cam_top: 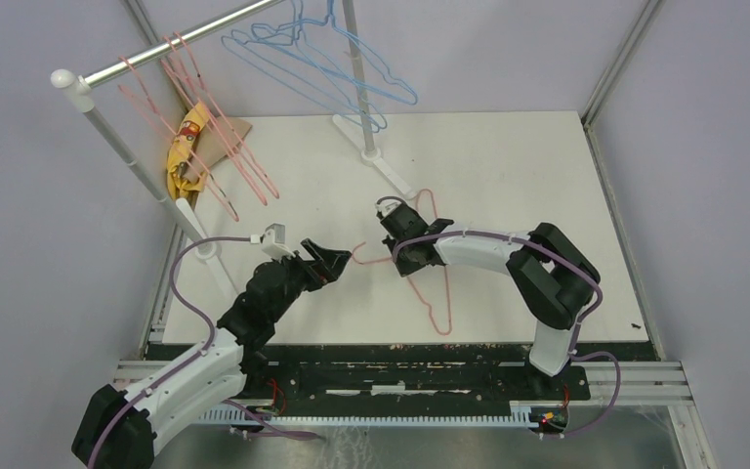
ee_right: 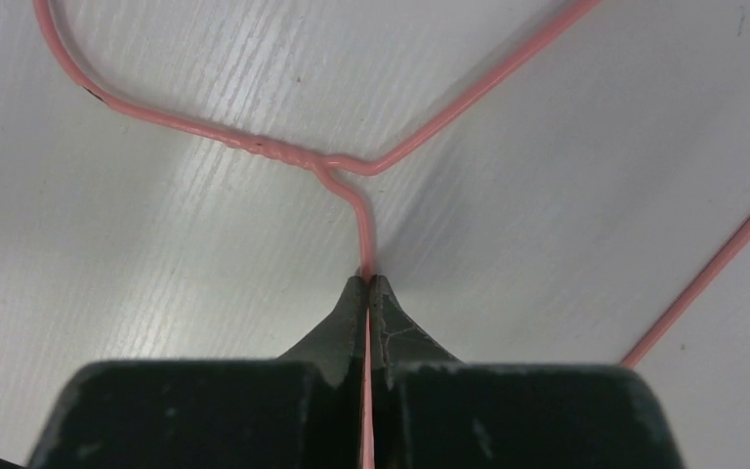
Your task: Organize the hangers
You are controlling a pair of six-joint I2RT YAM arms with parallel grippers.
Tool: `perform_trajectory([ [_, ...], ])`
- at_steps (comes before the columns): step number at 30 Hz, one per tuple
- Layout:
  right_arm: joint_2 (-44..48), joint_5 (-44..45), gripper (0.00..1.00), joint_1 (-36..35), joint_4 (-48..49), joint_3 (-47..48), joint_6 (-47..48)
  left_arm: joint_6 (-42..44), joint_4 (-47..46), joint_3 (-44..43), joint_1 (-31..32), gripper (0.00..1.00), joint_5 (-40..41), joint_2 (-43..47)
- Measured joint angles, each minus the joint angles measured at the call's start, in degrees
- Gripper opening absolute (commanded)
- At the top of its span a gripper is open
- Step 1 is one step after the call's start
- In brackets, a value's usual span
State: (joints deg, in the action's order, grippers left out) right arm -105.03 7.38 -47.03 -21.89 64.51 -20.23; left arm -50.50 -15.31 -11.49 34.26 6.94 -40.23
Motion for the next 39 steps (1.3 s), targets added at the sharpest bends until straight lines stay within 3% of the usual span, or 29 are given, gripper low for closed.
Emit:
perform_trajectory([
  [6, 3.52, -1.49, 0.0, 1.77, 1.36, -1.92, -0.11, -0.02, -0.96, 1.09, 0.0, 0.96, 0.22, -1.55],
  [13, 9.01, -3.85, 0.0, 2.1, 2.56, -1.99, -0.52, -0.04, -6.25, 1.38, 0.0, 0.96, -0.11, -9.75],
  [39, 10.43, -9.18, 0.01, 0.9, 2.78, -4.13, -1.57, -0.09, -23.1, -6.32, 0.0, 0.92, -3.34, -33.44],
])
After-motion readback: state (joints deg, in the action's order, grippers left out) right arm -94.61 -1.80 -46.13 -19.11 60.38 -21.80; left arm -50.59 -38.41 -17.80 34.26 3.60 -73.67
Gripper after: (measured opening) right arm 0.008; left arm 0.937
